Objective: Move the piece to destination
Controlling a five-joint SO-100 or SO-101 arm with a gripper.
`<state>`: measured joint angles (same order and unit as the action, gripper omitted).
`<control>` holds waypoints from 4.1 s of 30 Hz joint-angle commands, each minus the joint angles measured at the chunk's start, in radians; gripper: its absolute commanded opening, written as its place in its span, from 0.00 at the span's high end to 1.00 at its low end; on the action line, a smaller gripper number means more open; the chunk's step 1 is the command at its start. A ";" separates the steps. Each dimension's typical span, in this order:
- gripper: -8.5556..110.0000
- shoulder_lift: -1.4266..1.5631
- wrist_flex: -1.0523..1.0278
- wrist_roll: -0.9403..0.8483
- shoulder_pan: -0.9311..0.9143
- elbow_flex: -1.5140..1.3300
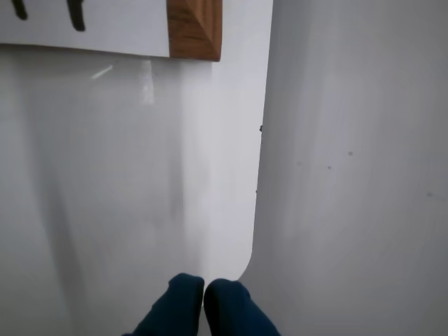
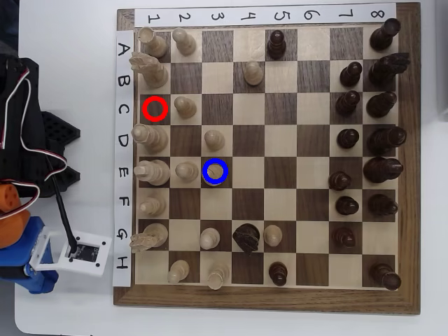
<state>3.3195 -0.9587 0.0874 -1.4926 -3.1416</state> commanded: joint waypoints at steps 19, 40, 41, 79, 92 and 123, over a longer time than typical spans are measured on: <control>0.93 0.106 -0.198 -0.038 -0.021 0.034; 0.93 0.106 -0.196 -0.037 -0.021 0.034; 0.93 0.106 -0.196 -0.037 -0.021 0.034; 0.93 0.106 -0.196 -0.040 -0.021 0.034; 0.93 0.106 -0.196 -0.054 0.005 0.034; 0.93 0.106 -0.196 -0.054 0.005 0.034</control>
<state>3.3656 -1.1428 0.0614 -1.4926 -3.1416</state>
